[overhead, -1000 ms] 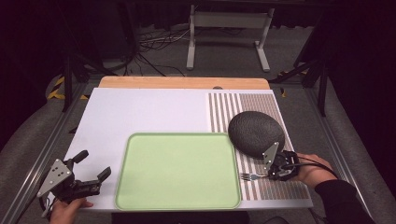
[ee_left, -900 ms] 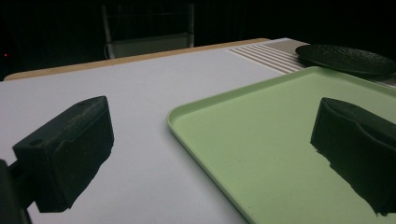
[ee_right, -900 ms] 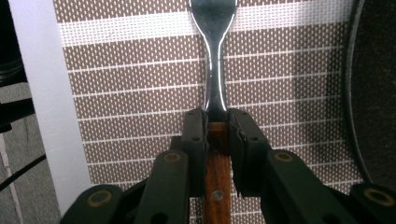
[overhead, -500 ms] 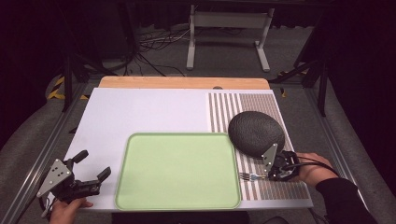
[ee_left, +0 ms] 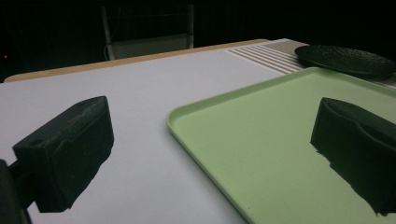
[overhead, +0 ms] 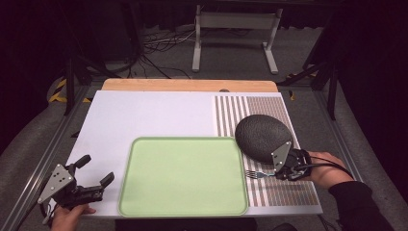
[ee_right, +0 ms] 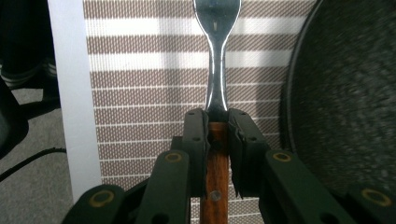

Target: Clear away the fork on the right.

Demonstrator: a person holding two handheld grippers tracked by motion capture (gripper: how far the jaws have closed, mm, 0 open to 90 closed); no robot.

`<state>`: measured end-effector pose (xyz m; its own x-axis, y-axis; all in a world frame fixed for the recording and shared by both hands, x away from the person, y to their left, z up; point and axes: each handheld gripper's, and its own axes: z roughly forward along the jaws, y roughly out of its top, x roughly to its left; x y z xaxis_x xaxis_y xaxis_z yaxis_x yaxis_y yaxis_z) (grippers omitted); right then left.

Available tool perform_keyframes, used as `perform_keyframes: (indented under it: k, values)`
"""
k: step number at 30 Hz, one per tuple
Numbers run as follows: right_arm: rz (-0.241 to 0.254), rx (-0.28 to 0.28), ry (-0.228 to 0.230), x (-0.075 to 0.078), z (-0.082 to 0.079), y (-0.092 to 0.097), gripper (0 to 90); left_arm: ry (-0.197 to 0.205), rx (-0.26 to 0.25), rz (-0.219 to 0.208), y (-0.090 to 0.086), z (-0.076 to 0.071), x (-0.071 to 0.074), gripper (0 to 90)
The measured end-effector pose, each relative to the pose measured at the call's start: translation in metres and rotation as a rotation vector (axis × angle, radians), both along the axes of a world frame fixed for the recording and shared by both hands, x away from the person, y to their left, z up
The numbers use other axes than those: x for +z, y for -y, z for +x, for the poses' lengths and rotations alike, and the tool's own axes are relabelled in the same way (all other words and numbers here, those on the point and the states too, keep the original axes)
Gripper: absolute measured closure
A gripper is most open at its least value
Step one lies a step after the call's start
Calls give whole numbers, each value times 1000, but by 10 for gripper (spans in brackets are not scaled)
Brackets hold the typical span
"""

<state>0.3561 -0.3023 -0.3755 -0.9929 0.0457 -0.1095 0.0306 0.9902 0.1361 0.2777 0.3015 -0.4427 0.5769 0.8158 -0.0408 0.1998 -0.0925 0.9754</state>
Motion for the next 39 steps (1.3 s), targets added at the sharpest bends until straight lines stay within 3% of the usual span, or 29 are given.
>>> perform_keyframes:
  k: [14,21,39]
  values:
    - [55,28,49,18,7,-27,780,1,-2,0,0,0,0,1]
    - [77,46,54,24,11,-55,780,5,-4,-2,0,-1,1,1]
    - [123,119,50,21,16,-107,780,4,-6,-4,-1,-1,1,1]
